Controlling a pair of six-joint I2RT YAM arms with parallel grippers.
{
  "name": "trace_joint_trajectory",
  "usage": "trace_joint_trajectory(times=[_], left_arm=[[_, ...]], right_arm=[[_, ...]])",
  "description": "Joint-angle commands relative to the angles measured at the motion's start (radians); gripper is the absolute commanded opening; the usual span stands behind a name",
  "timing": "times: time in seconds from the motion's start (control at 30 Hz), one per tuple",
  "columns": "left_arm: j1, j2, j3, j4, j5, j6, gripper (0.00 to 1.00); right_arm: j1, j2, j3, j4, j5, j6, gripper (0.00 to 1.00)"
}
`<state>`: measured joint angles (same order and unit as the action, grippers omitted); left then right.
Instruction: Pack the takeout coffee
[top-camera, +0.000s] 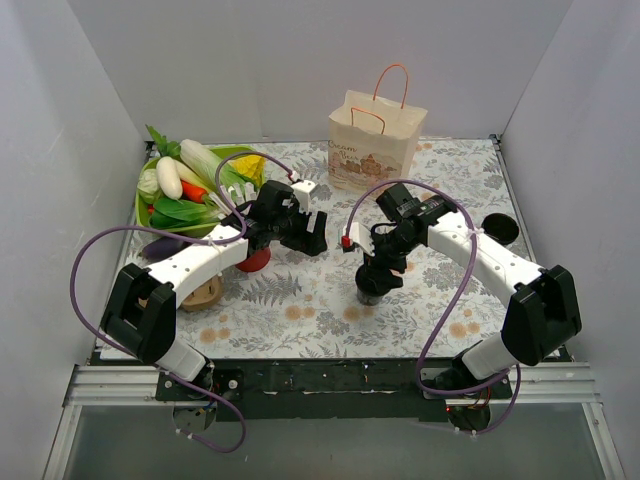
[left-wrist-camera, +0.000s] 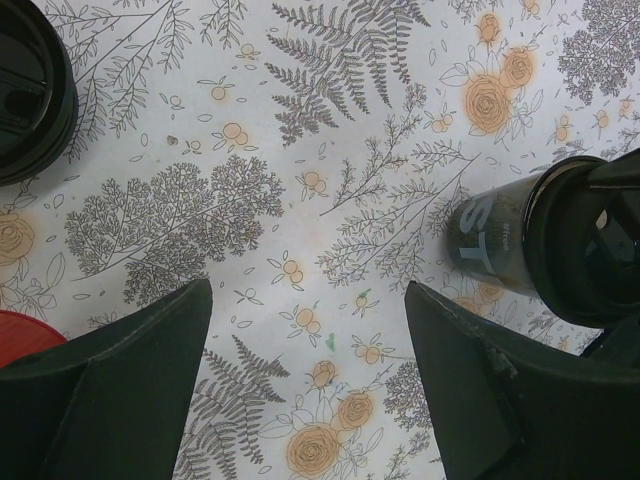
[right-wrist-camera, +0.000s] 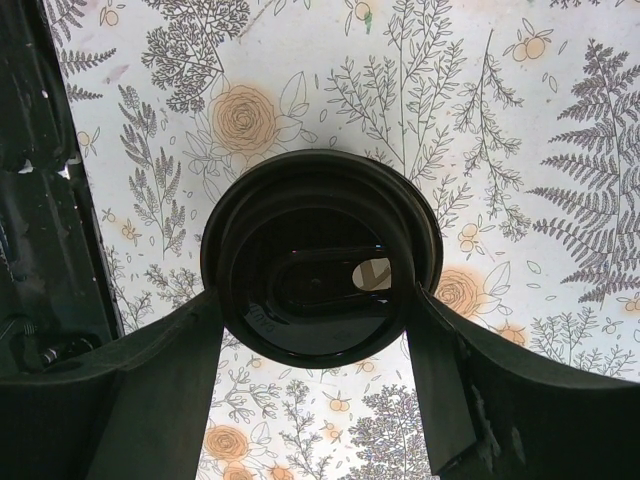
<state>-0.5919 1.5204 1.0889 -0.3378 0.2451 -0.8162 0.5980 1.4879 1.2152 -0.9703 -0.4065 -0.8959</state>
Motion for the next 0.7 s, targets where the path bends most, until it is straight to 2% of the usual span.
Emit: trace_joint_trajectory(times=[0.0, 0.4, 0.67], left_arm=[[-0.002, -0.046, -0.001, 0.014, -0.013, -0.001, 0.79], [-0.002, -0.043, 0.005, 0.011, 0.0, -0.003, 0.79], [-0.002, -0.043, 0.002, 0.011, 0.005, -0.003, 0.78]], right_arm=[[0.011, 0.011, 0.032, 0.01, 0.018, 0.011, 0.47], [0.025, 0.006, 0.109, -0.056, 0.038, 0.014, 0.47], [0.043, 0.011, 0.061, -0.051, 0.061, -0.003, 0.47]])
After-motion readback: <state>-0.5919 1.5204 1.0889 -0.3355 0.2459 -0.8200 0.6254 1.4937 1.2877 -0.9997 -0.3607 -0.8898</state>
